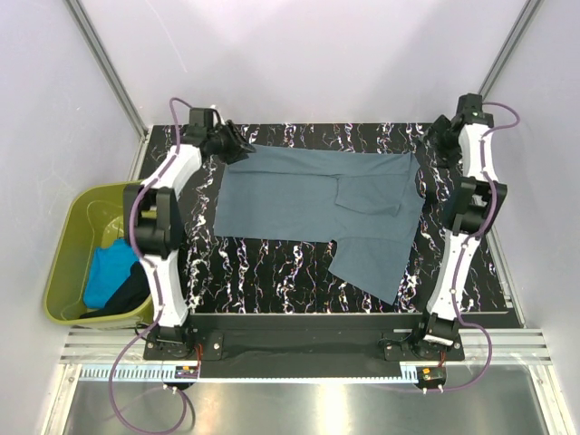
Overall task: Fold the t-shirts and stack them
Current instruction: Fold the tshirt
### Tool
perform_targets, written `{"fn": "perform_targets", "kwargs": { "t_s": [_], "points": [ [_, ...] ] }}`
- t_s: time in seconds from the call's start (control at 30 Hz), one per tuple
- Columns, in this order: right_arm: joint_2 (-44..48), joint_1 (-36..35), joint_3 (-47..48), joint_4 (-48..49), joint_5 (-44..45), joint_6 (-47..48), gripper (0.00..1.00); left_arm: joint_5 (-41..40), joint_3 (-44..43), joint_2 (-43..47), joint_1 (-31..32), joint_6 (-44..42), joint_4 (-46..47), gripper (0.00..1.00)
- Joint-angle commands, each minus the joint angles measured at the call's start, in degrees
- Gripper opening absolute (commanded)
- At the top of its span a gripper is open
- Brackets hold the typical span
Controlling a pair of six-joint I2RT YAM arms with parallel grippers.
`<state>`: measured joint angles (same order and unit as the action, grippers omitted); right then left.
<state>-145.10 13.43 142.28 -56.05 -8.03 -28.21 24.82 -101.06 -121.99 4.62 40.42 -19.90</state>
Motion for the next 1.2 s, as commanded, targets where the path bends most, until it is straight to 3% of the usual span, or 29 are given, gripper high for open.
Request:
{"fn": "perform_targets", "kwargs": {
  "t_s": [0.0,0.1,0.27,0.37,0.47,0.63,0.67,0.83,1.17],
  "points": [
    [10.96,0.46,-5.14,-6.88,2.77,5.52,0.90,-2.23,7.70,10.27,3.19,-5.70,-2.60,0.42],
    [19.56,0.37,-20.06,-3.03,-3.11,5.97,0.92,0.22,15.17,16.34,5.74,-7.37,-2.51,0.42],
    [36.34,0.45,-51.15,18.76,-17.79,5.71,0.88,6.82,26.32,23.11,11.88,-8.44,3.01,0.42],
    [39.88,0.46,-61.72,26.68,-22.10,4.66,0.72,9.19,28.19,22.60,15.22,-5.37,10.39,0.45],
    [41.38,0.46,-68.51,31.08,-24.21,4.12,0.72,9.90,24.18,17.51,18.65,-3.34,13.22,0.50],
    [42.53,0.46,-74.24,35.21,-24.75,4.91,0.69,6.57,19.85,7.50,22.62,5.26,24.60,0.49],
    [42.79,0.46,-75.82,36.09,-24.58,4.74,0.64,6.21,18.19,5.82,23.75,7.98,25.86,0.48],
    [40.95,0.46,-77.77,40.93,-26.77,4.04,0.54,3.49,10.02,-3.15,26.57,10.81,27.10,0.45],
    [38.05,0.45,-77.59,43.40,-28.79,3.07,0.49,-0.56,2.80,-10.98,27.90,13.10,26.58,0.43]
  ]
}}
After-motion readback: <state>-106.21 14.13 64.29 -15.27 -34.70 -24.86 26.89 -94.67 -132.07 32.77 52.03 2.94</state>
